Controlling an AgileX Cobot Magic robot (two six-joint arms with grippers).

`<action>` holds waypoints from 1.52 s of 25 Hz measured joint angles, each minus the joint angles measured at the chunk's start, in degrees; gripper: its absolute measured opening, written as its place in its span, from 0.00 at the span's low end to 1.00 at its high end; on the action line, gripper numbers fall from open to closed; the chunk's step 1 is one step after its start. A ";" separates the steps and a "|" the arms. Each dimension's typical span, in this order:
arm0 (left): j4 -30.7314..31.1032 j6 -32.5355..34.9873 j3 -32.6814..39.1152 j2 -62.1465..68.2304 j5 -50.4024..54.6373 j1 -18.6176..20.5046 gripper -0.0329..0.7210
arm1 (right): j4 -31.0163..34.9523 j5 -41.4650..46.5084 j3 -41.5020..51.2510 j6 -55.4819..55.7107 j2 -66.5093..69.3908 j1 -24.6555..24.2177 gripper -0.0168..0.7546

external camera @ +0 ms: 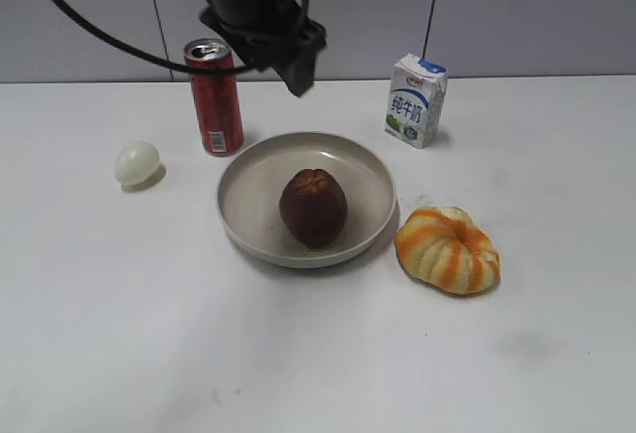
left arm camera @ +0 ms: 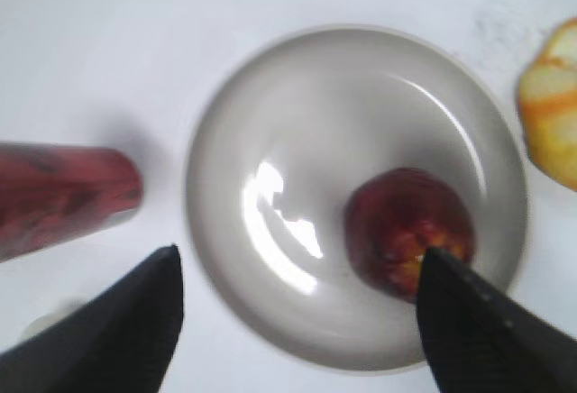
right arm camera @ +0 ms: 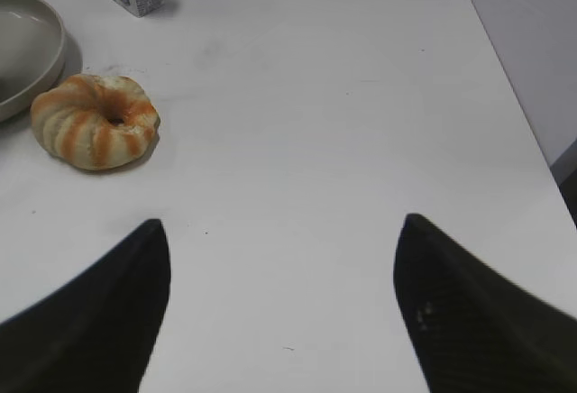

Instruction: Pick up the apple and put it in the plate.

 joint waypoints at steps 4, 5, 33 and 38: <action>-0.03 -0.82 11.52 -8.68 0.00 5.52 0.83 | 0.00 0.00 0.00 0.00 0.00 0.00 0.78; 0.02 -0.89 15.14 -11.49 0.00 6.67 0.83 | 0.00 0.00 0.00 0.00 0.00 0.00 0.78; 1.05 -1.34 77.01 -92.67 -3.13 17.23 0.82 | 0.05 0.00 0.00 0.00 0.00 0.00 0.78; 0.93 -1.34 80.84 -103.27 -5.72 17.23 0.82 | 0.05 0.00 0.00 0.00 0.00 0.00 0.78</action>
